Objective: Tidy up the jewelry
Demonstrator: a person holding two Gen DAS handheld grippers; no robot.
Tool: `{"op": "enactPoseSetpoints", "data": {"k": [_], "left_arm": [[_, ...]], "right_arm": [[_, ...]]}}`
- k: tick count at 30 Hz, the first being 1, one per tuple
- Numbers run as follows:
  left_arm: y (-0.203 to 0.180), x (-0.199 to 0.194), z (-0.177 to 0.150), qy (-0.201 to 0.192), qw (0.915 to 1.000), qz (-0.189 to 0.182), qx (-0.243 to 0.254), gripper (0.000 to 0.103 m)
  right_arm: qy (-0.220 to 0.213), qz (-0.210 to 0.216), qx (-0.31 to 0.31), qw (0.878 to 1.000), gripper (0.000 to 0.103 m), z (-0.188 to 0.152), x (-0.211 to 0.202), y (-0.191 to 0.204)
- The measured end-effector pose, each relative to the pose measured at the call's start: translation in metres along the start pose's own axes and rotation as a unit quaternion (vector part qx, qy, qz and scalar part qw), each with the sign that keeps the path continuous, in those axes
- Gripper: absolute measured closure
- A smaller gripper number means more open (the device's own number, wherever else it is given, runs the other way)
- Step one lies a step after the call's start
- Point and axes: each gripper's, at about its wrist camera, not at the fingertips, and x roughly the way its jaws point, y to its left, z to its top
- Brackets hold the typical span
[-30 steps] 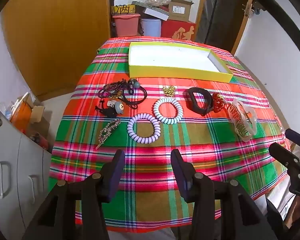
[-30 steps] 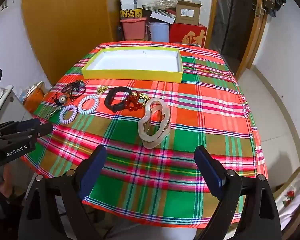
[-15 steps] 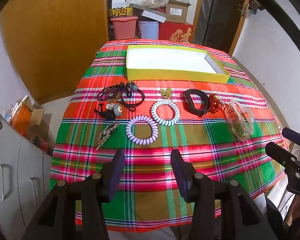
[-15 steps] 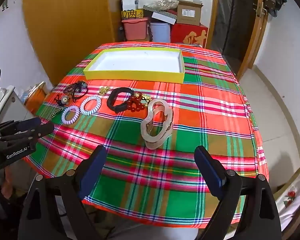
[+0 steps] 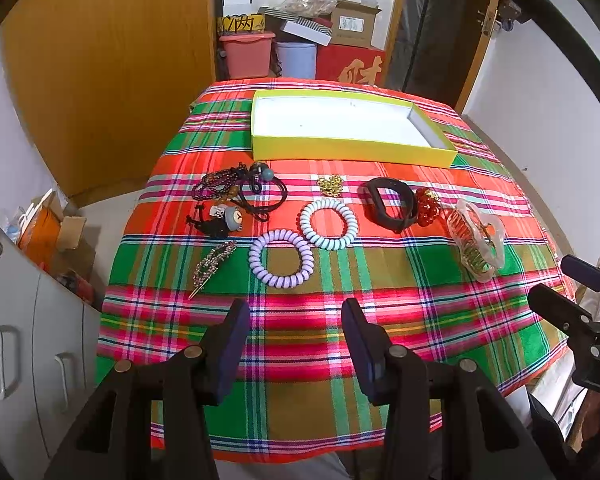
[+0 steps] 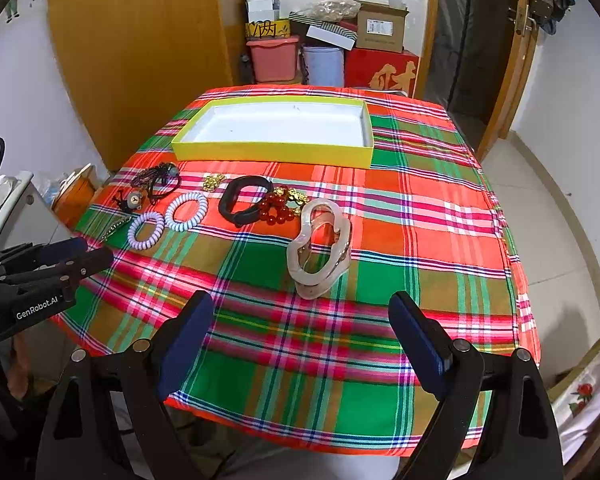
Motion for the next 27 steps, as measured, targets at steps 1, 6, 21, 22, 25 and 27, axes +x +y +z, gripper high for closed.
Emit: {"op": "enactPoseSetpoints", "data": {"k": [1,6,21,22,25,27], "left_arm": [[-0.0001,0.0001,-0.0001,0.0,1.0,-0.001,-0.001,0.055],[-0.0003,-0.0006,0.0001,-0.001,1.0,-0.004,0.0,0.055],[0.0029,-0.0005,0.0015,-0.004,0.9999,-0.01,-0.006,0.056],[0.0026,-0.0006,0.0017,-0.004,0.9999,-0.011,-0.006,0.056],[0.0016,0.0001,0.0014,-0.005,0.9999,-0.009,-0.006,0.056],[0.0015,0.0005,0.0011,-0.004,0.9999,-0.008,-0.007,0.056]], "right_arm": [[0.0,0.0,0.0,1.0,0.013,0.0002,0.0001,0.0004],[-0.001,0.0,0.001,1.0,0.013,-0.0001,0.0,0.0],[-0.002,0.002,0.0,1.0,0.013,0.0018,0.0003,0.0018],[-0.002,0.002,0.0,1.0,0.013,0.0018,0.0002,0.0016],[-0.001,0.003,0.001,1.0,0.013,0.0027,0.0007,0.002],[-0.001,0.004,0.001,1.0,0.013,0.0025,0.0007,0.0013]]}}
